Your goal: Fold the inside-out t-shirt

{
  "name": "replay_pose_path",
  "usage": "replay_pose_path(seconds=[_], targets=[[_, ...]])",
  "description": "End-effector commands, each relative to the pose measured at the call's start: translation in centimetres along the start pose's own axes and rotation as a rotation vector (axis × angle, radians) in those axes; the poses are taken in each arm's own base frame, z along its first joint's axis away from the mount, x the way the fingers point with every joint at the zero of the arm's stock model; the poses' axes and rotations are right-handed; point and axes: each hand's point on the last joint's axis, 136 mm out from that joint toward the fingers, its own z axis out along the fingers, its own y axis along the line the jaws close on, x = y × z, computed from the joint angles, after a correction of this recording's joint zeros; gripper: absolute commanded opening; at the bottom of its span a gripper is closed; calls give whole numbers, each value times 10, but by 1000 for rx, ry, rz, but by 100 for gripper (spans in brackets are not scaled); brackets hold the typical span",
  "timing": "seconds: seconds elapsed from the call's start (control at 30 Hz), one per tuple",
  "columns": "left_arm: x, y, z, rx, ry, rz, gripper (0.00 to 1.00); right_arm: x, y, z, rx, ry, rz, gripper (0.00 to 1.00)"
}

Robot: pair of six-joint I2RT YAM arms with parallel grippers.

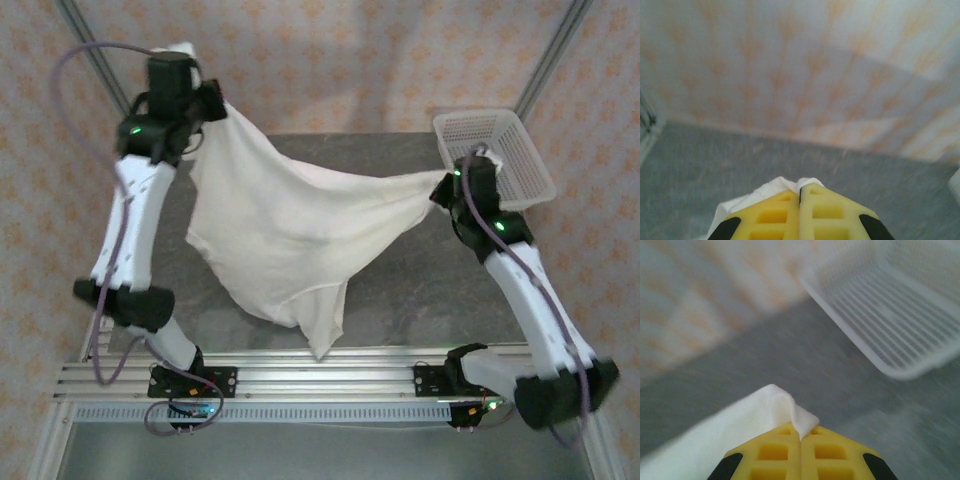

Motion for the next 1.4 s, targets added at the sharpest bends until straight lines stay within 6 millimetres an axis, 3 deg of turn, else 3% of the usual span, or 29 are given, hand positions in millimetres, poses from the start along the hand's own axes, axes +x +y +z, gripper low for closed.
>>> replay_pose_path(seconds=[0.0,0.07,0.1,0.13,0.17,0.23,0.3,0.4,0.53,0.6,0.8,0.9,0.93,1.0,1.03,1.07,1.1,1.13,1.23,1.3,1.37], targets=[[74,23,51,-127,224,20,0,32,-19,53,33,151,-50,1],[104,35,74,-180,277,22,0,45,-15,88,28,220,-73,11],[116,40,84,-201,285,23,0,53,-12,104,27,265,-78,26],[124,46,92,-222,290,21,0,58,-7,113,16,306,-85,33],[132,53,99,-245,298,16,0,67,-3,121,16,368,-84,38],[142,71,107,-311,326,4,0,80,10,118,-25,456,-68,41],[142,91,111,-371,334,-12,0,102,32,96,-88,472,-97,49],[154,115,127,-419,383,-35,0,148,60,44,-165,465,-196,70],[156,124,134,-420,392,-37,0,240,94,-24,-325,535,-286,74],[157,125,136,-419,397,-42,0,276,102,-47,-352,540,-394,75],[162,128,138,-424,417,-47,0,368,110,-71,-330,689,-691,78],[163,132,136,-442,421,-43,0,391,111,-73,-296,711,-774,78],[164,134,135,-450,423,-47,0,395,109,-70,-280,715,-780,76],[166,139,134,-464,432,-64,0,393,103,-62,-243,683,-786,59],[167,143,133,-474,439,-75,0,389,100,-58,-223,663,-796,43],[169,148,132,-484,447,-86,0,380,95,-53,-191,633,-809,20],[171,152,130,-493,456,-95,0,366,90,-50,-154,601,-815,6],[174,157,128,-505,470,-97,0,348,85,-49,-134,567,-811,0],[182,165,119,-503,521,-104,0,276,68,-53,-146,452,-729,0],[193,156,114,-440,592,-112,0,227,48,-51,-164,393,-600,0],[209,139,111,-354,672,-131,6,197,30,-47,-196,387,-493,0]])
